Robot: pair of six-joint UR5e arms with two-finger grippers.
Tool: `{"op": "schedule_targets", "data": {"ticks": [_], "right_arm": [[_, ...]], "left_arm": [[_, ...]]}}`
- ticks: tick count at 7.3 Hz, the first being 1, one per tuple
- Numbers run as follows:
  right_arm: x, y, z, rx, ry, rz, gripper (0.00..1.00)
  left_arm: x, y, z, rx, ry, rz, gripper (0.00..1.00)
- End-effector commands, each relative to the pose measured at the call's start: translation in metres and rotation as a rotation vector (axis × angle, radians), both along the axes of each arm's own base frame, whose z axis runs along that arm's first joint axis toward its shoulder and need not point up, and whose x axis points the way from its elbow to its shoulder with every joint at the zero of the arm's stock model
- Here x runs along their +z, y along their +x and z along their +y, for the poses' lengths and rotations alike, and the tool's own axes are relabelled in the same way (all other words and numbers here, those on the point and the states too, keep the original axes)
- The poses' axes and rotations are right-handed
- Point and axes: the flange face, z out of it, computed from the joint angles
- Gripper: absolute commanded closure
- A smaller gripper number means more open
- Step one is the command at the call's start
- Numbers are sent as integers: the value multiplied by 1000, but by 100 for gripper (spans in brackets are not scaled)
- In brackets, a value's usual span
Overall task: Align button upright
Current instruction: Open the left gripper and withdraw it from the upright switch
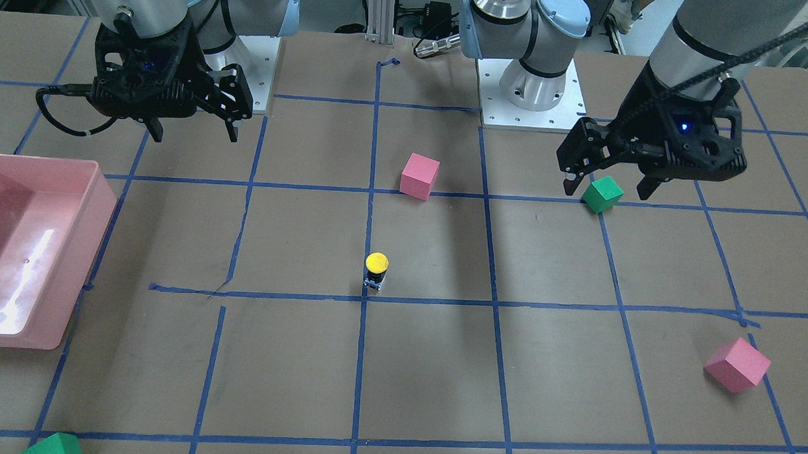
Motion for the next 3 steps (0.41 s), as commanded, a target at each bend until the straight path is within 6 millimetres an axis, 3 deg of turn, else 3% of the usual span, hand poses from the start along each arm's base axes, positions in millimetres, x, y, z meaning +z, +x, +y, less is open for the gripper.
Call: {"op": "schedule_targets", "data": {"ticks": [1, 3], "right_arm": [[1, 0, -3, 3, -19, -12, 8], [2, -2, -7, -2, -54, -13, 10]], "left_arm": [[11, -24, 17, -49, -19, -3, 0], [12, -24, 21, -49, -11, -4, 0]]}}
